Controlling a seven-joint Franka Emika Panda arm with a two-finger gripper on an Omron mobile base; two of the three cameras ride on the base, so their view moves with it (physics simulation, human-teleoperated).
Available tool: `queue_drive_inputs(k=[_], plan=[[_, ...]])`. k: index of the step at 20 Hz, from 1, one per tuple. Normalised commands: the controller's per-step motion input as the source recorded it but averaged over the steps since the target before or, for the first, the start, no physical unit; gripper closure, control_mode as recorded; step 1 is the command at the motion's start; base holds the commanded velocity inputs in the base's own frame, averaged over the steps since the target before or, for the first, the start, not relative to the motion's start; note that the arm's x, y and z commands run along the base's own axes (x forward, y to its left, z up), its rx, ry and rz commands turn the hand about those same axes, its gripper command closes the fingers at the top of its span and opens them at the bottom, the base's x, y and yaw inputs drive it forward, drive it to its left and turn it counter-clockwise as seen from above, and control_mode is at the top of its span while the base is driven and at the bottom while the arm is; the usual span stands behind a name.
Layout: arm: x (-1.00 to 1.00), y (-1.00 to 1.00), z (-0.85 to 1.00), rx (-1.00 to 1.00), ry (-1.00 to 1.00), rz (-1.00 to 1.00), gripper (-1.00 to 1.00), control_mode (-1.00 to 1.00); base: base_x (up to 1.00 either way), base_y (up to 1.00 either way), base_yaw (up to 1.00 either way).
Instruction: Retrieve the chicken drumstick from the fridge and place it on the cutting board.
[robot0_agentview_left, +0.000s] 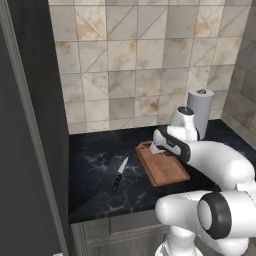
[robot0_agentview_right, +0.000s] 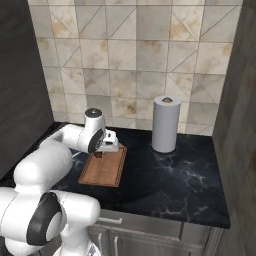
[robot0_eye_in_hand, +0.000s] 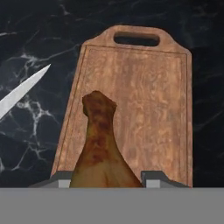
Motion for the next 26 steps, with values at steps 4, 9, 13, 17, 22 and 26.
queue_drive_inputs(k=[4, 9, 13, 17, 22, 26], plan=[[0.26, 0.00, -0.59, -0.02, 0.01, 0.00, 1.00, -1.00, 0.00, 0.00, 0.00], [0.30, -0.02, -0.51, 0.00, 0.00, 0.00, 1.00, -1.00, 0.00, 0.00, 0.00], [0.34, -0.04, -0.40, 0.00, 0.03, 0.00, 1.00, -1.00, 0.00, 0.00, 0.00], [0.36, -0.06, -0.35, 0.00, 0.05, 0.00, 1.00, -1.00, 0.00, 0.00, 0.00], [0.34, -0.04, -0.38, 0.00, 0.05, 0.00, 1.00, -1.00, 0.00, 0.00, 0.00], [0.25, 0.00, -0.50, 0.00, 0.04, 0.00, 1.00, -1.00, 0.00, 0.00, 0.00]])
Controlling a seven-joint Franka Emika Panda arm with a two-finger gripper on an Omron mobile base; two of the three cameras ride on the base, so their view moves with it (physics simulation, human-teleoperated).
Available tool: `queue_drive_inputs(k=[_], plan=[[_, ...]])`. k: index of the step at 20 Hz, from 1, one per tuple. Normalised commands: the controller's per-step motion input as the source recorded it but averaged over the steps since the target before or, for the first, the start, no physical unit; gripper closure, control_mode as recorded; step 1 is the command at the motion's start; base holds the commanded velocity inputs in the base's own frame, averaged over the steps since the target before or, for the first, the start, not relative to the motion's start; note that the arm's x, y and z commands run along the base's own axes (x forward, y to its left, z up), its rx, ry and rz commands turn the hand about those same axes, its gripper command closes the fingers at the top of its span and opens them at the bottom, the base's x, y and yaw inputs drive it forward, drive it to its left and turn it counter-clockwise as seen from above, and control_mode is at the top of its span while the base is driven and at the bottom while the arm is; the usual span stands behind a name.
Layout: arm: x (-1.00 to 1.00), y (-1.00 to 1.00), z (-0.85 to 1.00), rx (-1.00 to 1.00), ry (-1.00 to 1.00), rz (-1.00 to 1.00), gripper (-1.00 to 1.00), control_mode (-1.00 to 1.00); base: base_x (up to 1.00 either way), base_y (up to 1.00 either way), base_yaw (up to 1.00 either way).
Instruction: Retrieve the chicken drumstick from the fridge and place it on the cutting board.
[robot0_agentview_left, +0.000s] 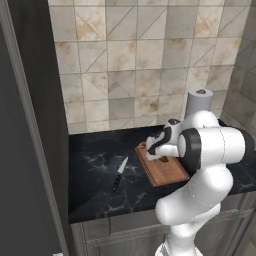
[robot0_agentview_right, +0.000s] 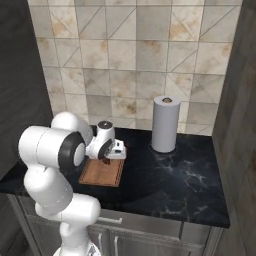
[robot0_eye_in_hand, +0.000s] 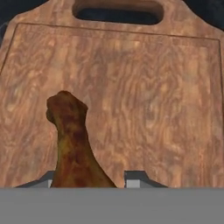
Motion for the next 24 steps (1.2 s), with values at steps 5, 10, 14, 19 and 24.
queue_drive_inputs(k=[5, 10, 14, 19, 24], plan=[[0.06, 0.00, -0.52, -0.01, 0.02, 0.00, -1.00, -1.00, 0.00, 0.00, 0.00], [-0.04, 0.06, -0.05, 0.00, 0.03, 0.00, -1.00, -1.00, 0.00, 0.00, 0.00], [-0.12, 0.00, 0.18, 0.00, 0.00, 0.00, -1.00, -1.00, 0.00, 0.00, 0.00], [-0.12, -0.06, 0.22, 0.00, 0.00, 0.00, -1.00, -1.00, 0.00, 0.00, 0.00], [-0.33, -0.11, 0.45, 0.01, 0.00, 0.00, -1.00, -1.00, 0.00, 0.00, 0.00]])
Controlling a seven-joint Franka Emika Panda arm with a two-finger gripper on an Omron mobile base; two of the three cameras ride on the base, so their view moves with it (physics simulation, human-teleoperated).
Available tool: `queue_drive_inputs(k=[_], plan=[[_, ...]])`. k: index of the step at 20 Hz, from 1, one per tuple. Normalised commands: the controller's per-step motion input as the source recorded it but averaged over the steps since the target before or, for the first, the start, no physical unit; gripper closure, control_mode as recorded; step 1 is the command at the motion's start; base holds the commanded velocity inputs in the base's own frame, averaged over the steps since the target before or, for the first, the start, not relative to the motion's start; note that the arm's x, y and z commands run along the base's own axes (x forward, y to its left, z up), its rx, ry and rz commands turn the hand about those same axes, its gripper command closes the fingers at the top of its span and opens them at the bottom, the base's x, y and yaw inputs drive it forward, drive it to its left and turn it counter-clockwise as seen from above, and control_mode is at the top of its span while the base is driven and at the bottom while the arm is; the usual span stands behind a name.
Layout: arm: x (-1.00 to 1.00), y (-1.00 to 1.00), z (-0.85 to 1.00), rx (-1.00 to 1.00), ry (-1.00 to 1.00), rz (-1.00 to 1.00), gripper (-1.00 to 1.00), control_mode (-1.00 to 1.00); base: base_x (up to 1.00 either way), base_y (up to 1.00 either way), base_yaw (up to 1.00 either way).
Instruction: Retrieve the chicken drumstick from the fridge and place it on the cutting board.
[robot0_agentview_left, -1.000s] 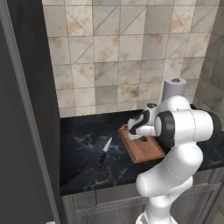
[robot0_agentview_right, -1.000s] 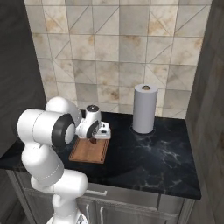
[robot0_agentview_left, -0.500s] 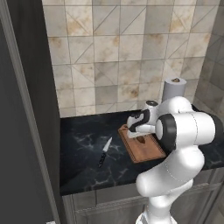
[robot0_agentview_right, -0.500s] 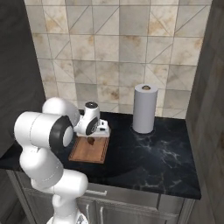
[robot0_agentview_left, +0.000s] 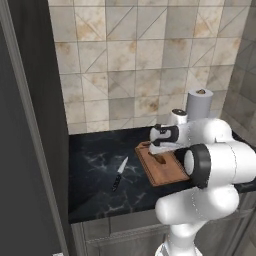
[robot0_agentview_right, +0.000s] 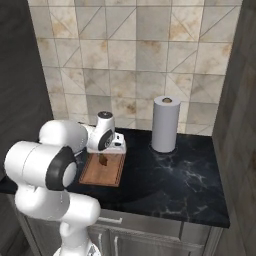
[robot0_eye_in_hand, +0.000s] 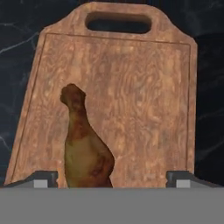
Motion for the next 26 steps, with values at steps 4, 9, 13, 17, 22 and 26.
queue_drive_inputs(k=[4, 9, 13, 17, 22, 26], plan=[[-0.57, -0.03, 0.57, 0.00, -0.05, 0.00, -1.00, -1.00, 0.00, 0.00, 0.00], [-0.68, 0.00, 0.65, 0.00, -0.14, 0.01, -1.00, -1.00, 0.00, 0.00, 0.00], [-0.84, -0.04, 0.76, 0.00, -0.31, 0.04, -1.00, -1.00, 0.00, 0.00, 0.00], [-0.87, -0.08, 0.86, 0.00, -0.39, 0.04, -1.00, -1.00, 0.00, 0.00, 0.00], [-0.82, -0.09, 0.82, 0.00, -0.44, 0.07, -1.00, -1.00, 0.00, 0.00, 0.00], [-0.73, -0.10, 0.78, 0.01, -0.38, 0.08, -1.00, -1.00, 0.00, 0.00, 0.00]])
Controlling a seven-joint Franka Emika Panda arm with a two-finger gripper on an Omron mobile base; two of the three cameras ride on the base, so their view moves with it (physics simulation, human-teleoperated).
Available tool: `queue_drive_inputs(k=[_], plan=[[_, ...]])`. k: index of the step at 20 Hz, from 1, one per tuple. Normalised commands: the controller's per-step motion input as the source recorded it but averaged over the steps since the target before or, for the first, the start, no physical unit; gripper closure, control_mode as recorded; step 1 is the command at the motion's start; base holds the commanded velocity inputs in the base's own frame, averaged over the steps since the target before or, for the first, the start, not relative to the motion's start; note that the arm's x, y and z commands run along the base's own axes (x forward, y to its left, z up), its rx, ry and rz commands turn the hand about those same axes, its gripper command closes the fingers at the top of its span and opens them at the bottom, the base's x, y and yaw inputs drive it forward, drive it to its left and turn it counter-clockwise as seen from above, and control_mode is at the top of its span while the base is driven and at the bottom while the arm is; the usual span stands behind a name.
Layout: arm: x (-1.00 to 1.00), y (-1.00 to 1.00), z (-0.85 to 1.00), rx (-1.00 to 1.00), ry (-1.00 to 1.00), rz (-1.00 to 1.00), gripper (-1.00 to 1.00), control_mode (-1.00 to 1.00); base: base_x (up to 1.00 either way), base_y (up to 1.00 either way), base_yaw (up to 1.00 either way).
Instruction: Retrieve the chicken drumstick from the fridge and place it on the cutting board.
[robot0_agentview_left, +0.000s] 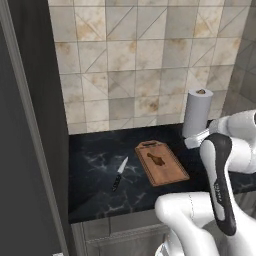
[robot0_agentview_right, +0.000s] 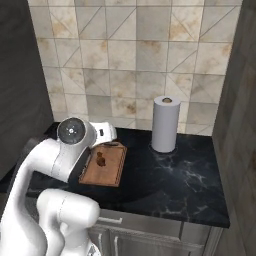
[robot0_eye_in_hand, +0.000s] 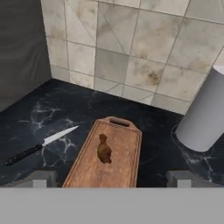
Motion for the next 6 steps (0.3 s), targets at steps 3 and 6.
queue_drive_inputs(k=[3, 6], plan=[[-0.67, -0.17, 0.75, 0.04, -0.35, 0.08, -1.00, -1.00, 0.00, 0.00, 0.00], [-0.66, -0.22, 0.73, 0.04, -0.32, 0.09, -1.00, -1.00, 0.00, 0.00, 0.00]])
